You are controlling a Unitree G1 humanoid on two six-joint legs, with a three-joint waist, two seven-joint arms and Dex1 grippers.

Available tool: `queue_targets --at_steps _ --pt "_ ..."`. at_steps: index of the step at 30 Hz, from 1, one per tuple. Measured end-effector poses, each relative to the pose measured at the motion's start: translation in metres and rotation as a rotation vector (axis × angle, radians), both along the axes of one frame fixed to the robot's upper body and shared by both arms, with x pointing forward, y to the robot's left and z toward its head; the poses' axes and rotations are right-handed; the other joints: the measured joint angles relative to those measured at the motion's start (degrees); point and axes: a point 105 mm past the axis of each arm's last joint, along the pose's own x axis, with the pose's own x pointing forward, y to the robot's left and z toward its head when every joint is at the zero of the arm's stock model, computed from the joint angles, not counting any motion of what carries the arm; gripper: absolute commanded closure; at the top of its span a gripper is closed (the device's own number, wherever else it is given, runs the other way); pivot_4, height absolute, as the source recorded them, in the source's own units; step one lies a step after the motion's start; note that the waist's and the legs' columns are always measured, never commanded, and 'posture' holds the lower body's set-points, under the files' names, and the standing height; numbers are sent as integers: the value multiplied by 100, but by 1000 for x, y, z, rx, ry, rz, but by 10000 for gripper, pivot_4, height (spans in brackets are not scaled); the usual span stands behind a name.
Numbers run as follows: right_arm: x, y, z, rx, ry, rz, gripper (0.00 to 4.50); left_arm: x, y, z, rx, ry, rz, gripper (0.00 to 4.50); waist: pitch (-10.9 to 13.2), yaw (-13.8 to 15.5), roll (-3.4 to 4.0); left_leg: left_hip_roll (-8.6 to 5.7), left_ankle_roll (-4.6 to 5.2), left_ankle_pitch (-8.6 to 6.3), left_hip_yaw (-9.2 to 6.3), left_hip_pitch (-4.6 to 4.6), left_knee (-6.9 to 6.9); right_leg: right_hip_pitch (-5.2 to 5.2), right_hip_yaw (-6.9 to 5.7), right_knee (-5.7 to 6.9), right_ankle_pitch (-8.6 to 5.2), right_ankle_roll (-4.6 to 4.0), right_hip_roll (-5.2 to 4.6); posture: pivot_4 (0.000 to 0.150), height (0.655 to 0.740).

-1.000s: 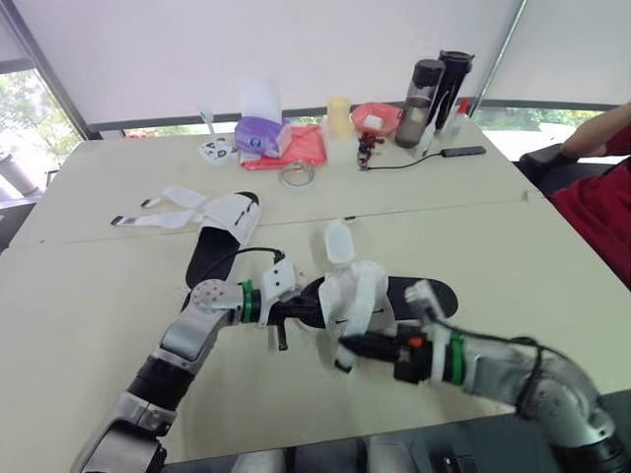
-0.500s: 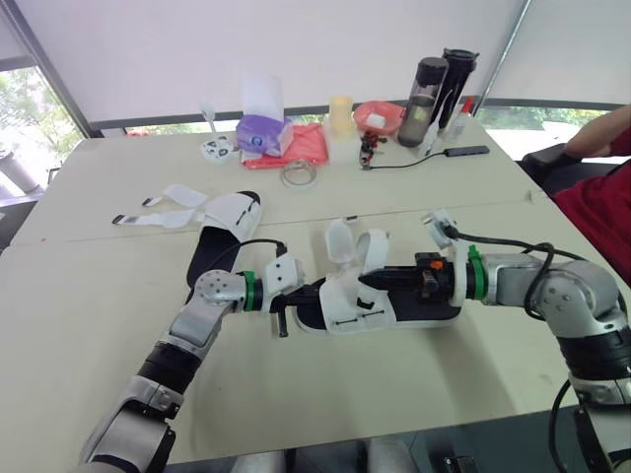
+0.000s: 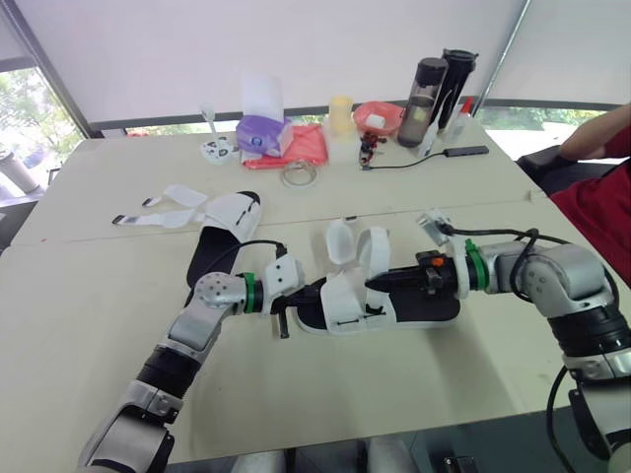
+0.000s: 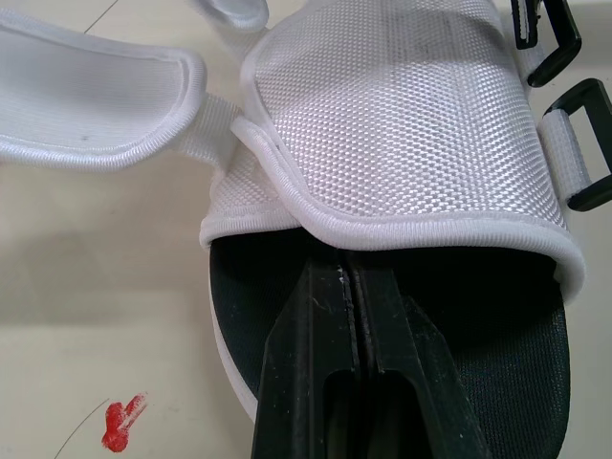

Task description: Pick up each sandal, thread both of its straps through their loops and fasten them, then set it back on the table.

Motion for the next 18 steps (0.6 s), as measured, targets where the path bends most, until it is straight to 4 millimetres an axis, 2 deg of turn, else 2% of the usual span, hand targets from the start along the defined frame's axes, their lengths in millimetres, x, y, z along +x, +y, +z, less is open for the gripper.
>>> queue_targets --at_steps 9,14,18 --pt "-3 -2 -7 -32 -19 41 44487 1 -4 2 -16 -13 14 45000 0 6 0 -1 0 0 -1 0 0 2 0 0 0 1 0 1500 7400" --pt "-8 3 -27 -55 27 54 44487 5 -5 1 -10 -17 28 45000 0 0 0 -1 -1 0 -1 0 1 0 1 0 1 1 0 1500 7400" --pt "-10 6 -29 -97 -63 84 44487 5 -5 1 -12 -26 33 45000 -1 -11 0 0 -3 1 0 7 1 4 1 4 1 1 1 1500 7400"
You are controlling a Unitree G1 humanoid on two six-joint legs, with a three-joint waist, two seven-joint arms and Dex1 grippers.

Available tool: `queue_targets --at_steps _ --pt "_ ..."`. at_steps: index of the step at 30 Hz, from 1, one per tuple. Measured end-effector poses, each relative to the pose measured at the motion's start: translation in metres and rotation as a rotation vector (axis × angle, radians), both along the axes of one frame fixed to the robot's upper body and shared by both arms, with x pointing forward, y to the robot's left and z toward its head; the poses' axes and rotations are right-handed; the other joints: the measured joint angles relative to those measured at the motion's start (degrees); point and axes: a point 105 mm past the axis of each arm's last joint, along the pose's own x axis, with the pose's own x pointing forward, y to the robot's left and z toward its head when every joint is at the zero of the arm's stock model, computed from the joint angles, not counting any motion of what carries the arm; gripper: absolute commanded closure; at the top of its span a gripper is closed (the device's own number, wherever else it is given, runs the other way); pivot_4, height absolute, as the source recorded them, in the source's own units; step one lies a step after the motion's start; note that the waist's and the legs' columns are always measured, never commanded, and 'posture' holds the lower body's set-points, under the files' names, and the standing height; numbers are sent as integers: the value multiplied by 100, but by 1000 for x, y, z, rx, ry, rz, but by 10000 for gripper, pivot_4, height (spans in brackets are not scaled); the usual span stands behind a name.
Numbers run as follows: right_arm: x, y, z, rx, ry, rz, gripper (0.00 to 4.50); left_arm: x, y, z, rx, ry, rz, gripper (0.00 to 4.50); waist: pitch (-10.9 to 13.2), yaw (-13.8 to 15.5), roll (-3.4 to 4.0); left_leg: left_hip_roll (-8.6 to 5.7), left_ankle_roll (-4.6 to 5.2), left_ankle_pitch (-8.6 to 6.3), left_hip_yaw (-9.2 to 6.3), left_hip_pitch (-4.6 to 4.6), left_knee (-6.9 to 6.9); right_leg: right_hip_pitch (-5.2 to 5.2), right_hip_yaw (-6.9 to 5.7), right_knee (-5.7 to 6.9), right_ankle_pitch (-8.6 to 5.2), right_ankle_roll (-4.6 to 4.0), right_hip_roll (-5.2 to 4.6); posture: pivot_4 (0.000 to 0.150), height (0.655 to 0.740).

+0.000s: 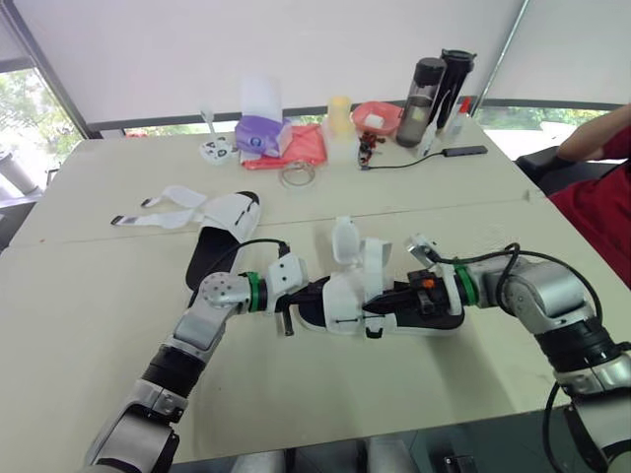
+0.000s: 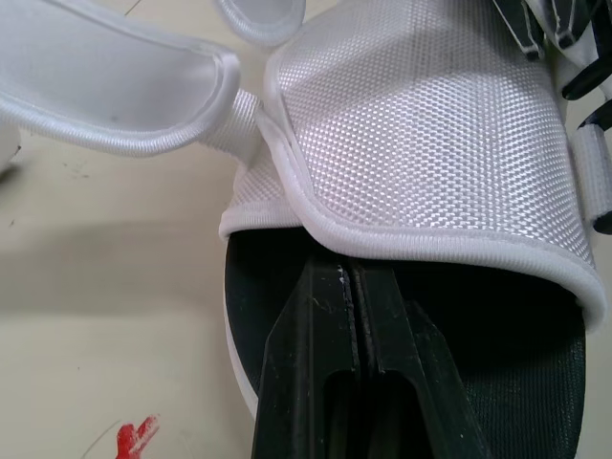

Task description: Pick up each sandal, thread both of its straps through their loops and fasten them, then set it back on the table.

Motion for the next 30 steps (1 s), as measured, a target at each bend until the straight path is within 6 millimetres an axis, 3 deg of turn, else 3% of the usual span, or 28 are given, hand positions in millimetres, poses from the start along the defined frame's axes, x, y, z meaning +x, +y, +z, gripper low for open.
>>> queue_targets --at_steps 6,7,9,16,22,27,30 --pt "-4 0 -1 -8 -62 24 44487 1 0 0 -2 -1 6 45000 0 0 0 1 0 0 1 10 0 9 1 2 0 0 1 1500 7400" --pt "-4 -1 -1 -7 -63 22 41947 0 0 0 -2 -1 6 45000 0 2 0 1 -1 0 0 10 0 9 1 2 0 0 1 1500 7400" --pt "-4 -1 -1 -1 -65 14 36530 1 0 0 -2 0 6 45000 0 5 0 1 -1 0 0 10 0 9 1 2 0 0 1 1500 7400" --pt "3 -10 12 70 -120 -113 1722 0 -3 -1 -9 5 1 45000 0 26 0 -1 -1 1 -2 8 2 9 2 2 0 0 -1 1500 7400" --pt "-17 -34 31 142 -128 -274 1722 -4 -4 0 -6 19 -21 45000 0 26 0 0 0 0 -5 3 -2 5 2 0 0 -1 -1 1500 7400" --pt "-68 -33 5 137 20 -320 1722 -6 -5 0 1 23 -45 45000 0 31 0 0 0 0 -5 -1 -3 4 1 -1 -1 -1 -4 1500 7400" --pt "-80 -24 -7 139 63 -338 1722 -7 -7 -2 2 31 -58 45000 0 -16 1 2 0 0 10 8 7 10 12 0 -1 -12 -4 1500 7400"
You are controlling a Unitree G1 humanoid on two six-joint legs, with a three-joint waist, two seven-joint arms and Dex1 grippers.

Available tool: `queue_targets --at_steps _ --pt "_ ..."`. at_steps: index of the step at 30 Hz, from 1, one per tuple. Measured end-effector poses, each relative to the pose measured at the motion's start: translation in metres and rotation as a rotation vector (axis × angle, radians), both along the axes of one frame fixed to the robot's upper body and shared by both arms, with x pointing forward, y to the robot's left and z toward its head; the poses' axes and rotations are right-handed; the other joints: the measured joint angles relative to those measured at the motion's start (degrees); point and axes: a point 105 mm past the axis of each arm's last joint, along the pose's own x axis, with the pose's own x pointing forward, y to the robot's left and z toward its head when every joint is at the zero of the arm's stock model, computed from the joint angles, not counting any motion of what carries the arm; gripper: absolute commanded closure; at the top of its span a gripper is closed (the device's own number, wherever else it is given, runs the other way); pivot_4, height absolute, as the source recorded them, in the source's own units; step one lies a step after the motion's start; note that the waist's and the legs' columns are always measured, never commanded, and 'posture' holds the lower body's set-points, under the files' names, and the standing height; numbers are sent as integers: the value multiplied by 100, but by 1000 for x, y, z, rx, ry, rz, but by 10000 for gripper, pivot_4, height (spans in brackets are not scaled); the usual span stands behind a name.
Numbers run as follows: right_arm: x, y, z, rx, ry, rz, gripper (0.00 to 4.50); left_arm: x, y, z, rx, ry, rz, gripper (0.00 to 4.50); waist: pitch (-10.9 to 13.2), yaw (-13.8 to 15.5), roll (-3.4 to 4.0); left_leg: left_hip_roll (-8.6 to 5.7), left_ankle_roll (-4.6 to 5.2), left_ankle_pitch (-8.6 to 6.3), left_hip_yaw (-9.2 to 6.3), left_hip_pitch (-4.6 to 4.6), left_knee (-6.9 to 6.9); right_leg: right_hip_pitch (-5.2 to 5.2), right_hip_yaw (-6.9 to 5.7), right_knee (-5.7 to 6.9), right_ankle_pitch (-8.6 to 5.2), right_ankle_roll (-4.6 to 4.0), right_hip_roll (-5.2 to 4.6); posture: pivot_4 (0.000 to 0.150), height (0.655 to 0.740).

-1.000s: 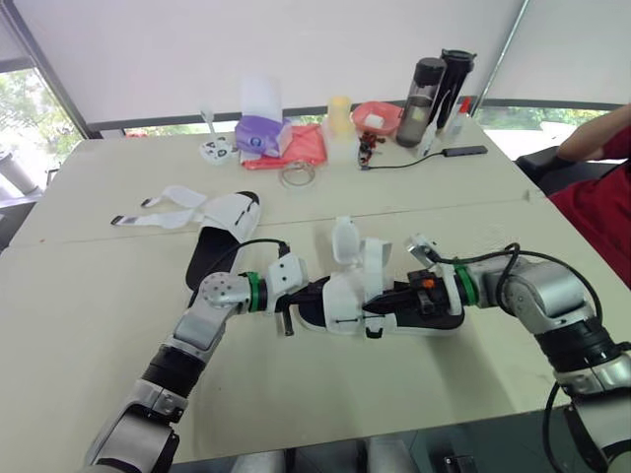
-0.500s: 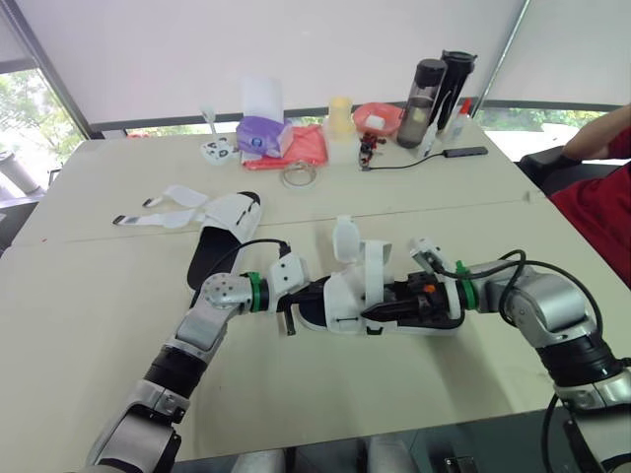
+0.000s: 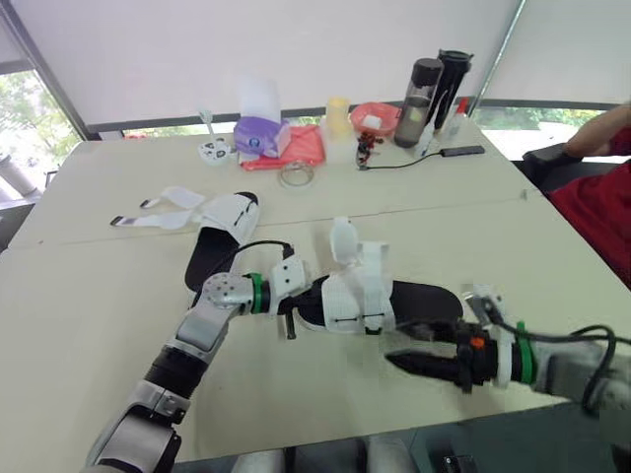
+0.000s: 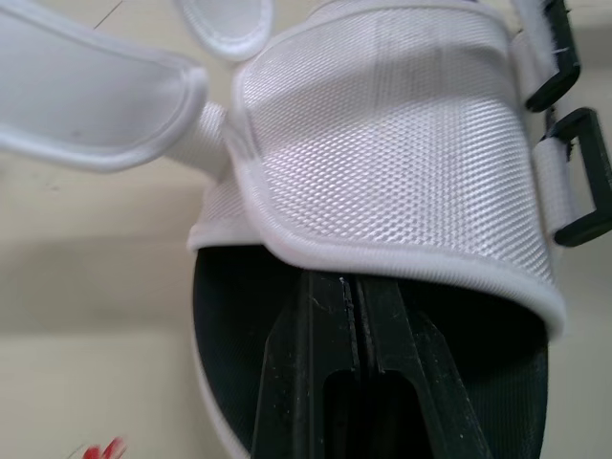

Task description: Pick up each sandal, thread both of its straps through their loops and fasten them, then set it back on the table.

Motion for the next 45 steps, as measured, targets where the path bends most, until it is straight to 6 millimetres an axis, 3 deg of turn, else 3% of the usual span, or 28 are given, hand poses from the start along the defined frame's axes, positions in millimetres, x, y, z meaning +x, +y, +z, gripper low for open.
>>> queue_targets --at_steps 11,18,28,31,34,38,39,45 --pt "17 2 -14 -19 -41 -80 1722 -1 3 0 19 7 -23 45000 0 35 -1 1 1 0 -3 0 6 7 -3 -4 1 2 4 1500 7400" --pt "17 7 -22 -16 -26 -64 1722 -2 7 -4 93 5 -39 45000 -2 31 -1 3 1 0 -4 7 6 14 -3 -4 -2 -3 6 1500 7400" --pt "21 21 -16 46 -28 -55 1722 3 3 -4 118 -68 -37 45000 -6 39 0 3 0 -1 -8 35 6 47 -3 -8 -10 -16 5 1500 7400" --pt "23 23 -17 62 -17 -68 10573 6 2 -5 109 -82 -31 45000 -7 36 -3 3 0 -1 -8 36 6 49 -3 -9 -10 -16 4 1500 7400" --pt "26 23 -15 63 -25 -70 27306 6 1 -4 107 -88 -33 45000 -7 39 -2 3 0 -1 -11 36 6 48 -5 -9 -10 -16 4 1500 7400" --pt "27 22 -18 62 -9 -79 42673 6 1 -4 106 -91 -32 45000 -7 36 -2 3 0 -1 -10 36 2 47 -5 -11 -10 -16 4 1500 7400" --pt "27 21 -19 59 -4 -81 44450 7 1 -4 105 -92 -30 45000 -7 37 -2 3 0 -1 -11 36 2 47 -5 -11 -10 -16 4 1500 7400" --pt "11 18 -38 2 69 -54 44450 6 0 -2 91 -88 -21 45000 -7 38 -2 3 0 -1 -11 35 -1 47 -6 -11 -12 -15 4 1500 7400"
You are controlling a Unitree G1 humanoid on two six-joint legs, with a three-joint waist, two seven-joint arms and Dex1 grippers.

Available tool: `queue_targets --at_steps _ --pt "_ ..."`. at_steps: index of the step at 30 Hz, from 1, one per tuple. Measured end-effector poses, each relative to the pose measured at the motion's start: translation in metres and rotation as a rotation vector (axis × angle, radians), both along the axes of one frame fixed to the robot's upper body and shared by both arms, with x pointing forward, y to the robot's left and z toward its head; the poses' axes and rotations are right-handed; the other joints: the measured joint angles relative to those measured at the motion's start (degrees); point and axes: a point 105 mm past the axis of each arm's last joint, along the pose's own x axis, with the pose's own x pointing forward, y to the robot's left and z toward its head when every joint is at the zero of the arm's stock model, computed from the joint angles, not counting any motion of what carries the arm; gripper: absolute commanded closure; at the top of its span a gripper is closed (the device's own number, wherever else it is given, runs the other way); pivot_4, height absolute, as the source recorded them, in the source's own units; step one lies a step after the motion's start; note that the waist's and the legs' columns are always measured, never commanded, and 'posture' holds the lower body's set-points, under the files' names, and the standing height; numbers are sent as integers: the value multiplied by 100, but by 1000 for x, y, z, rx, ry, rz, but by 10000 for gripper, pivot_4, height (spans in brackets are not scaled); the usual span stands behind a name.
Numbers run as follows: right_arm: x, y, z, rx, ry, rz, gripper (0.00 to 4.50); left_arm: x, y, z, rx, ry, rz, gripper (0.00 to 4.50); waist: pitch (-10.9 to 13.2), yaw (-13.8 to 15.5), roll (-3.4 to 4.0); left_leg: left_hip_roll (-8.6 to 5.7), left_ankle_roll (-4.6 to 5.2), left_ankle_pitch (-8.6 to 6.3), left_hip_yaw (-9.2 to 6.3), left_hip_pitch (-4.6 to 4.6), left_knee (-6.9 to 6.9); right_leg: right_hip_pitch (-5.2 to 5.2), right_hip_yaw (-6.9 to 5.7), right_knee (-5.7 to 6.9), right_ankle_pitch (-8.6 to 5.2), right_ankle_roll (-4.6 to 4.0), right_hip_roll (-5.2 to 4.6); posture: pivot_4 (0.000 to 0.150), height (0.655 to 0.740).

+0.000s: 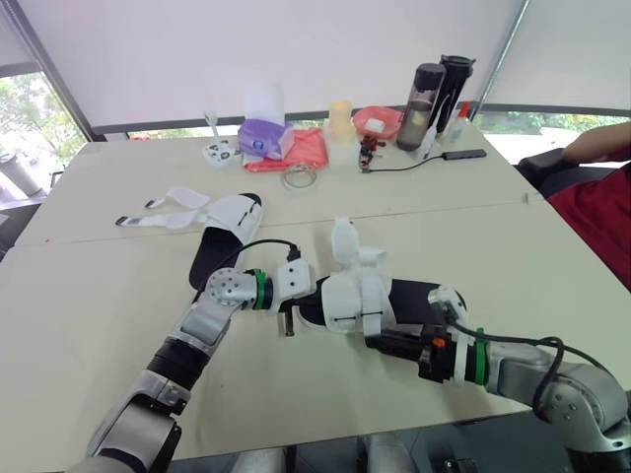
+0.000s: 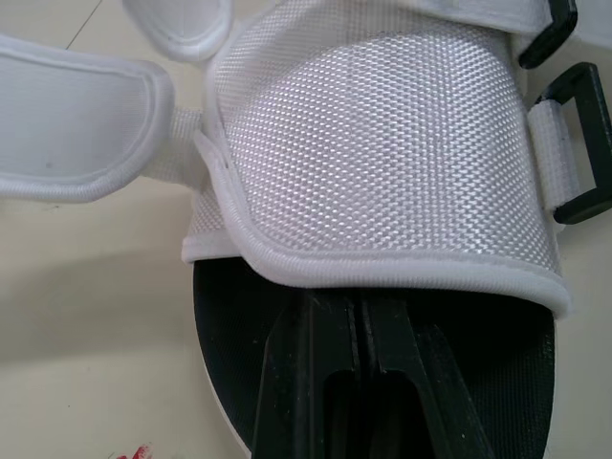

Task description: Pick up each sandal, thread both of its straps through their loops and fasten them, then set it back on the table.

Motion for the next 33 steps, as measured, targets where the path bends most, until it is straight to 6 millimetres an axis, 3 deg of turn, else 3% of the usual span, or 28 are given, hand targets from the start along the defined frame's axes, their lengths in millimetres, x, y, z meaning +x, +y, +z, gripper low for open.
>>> queue_targets --at_steps 4,23,28,33 --pt "-22 1 -20 -42 88 47 44450 -2 0 1 -19 36 6 45000 1 -9 -1 0 0 0 2 0 -5 -4 1 -1 -1 1 -1 1500 7400" --pt "-75 12 -29 -65 159 163 44450 -7 -3 -1 -30 66 -5 45000 0 1 -6 1 0 -2 2 -1 -15 -3 -2 -12 -5 5 -6 1500 7400" --pt "-69 7 -8 -50 101 179 44450 -8 -4 -1 -32 69 -8 45000 1 -4 -7 1 0 -2 4 -1 -15 -2 -2 -12 -5 5 -7 1500 7400" --pt "-42 9 69 170 -93 217 44450 -9 -4 -2 -28 69 -27 45000 3 -1 -11 1 1 -2 2 -1 -13 1 -3 -15 -4 4 -9 1500 7400"
